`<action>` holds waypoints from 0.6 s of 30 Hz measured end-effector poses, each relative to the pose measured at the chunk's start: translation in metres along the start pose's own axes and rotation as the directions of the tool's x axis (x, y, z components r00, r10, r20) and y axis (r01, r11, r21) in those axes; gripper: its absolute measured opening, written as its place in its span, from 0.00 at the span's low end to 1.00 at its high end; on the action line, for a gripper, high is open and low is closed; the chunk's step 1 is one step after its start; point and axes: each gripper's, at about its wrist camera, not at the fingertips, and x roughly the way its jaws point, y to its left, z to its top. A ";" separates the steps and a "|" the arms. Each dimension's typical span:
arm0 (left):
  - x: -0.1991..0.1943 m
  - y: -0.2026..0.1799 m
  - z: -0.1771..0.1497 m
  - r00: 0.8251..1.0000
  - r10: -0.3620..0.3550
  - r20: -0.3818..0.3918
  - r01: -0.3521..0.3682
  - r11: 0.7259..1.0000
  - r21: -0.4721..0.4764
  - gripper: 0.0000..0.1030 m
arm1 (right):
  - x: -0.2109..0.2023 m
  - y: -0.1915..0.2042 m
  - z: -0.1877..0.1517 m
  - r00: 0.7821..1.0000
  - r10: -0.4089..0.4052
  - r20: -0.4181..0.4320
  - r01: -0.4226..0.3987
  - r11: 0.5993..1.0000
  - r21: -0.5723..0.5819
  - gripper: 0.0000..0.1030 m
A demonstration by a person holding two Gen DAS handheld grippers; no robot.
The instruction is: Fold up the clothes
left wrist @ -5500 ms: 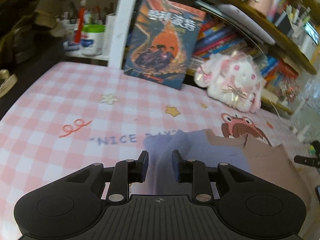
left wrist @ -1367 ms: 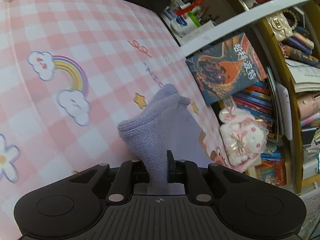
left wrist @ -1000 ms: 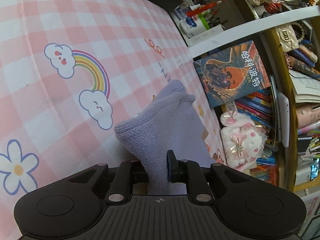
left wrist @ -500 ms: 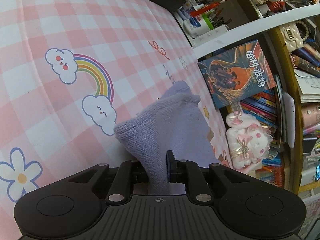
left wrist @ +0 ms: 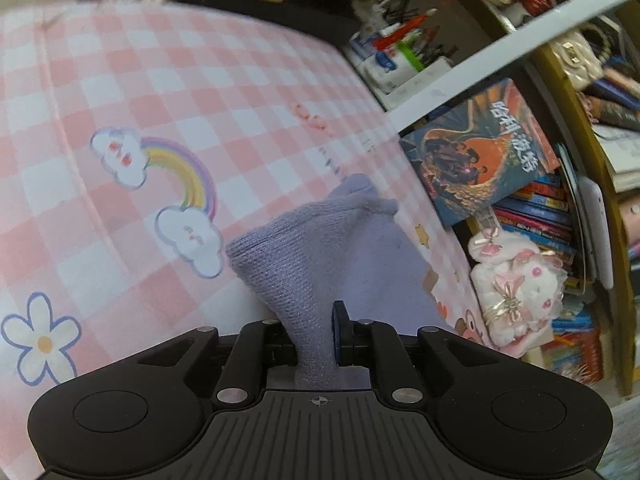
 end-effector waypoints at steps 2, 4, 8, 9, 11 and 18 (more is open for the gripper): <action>-0.008 -0.014 -0.002 1.000 -0.008 0.030 0.006 0.999 0.038 0.11 | 0.001 0.000 0.001 0.999 0.034 -0.007 -0.034 0.999 -0.025 0.22; -0.017 -0.031 -0.004 0.998 -0.018 0.057 0.013 0.996 0.084 0.11 | 0.002 -0.001 0.001 0.998 0.062 -0.011 -0.063 0.997 -0.043 0.19; -0.040 -0.080 -0.014 0.993 -0.058 0.103 0.034 0.974 0.226 0.11 | 0.003 -0.010 0.001 0.992 0.122 -0.016 -0.122 0.992 -0.040 0.17; -0.046 -0.094 -0.019 0.991 -0.070 0.112 0.038 0.963 0.268 0.11 | 0.004 -0.013 0.001 0.991 0.133 -0.017 -0.134 0.990 -0.041 0.17; -0.057 -0.123 -0.031 0.988 -0.092 0.125 0.042 0.933 0.359 0.11 | 0.004 -0.016 0.001 0.988 0.153 -0.017 -0.154 0.987 -0.044 0.17; -0.068 -0.220 -0.134 0.994 -0.042 0.100 -0.051 0.632 0.773 0.18 | 0.006 -0.026 0.003 0.976 0.218 -0.026 -0.219 0.974 -0.054 0.17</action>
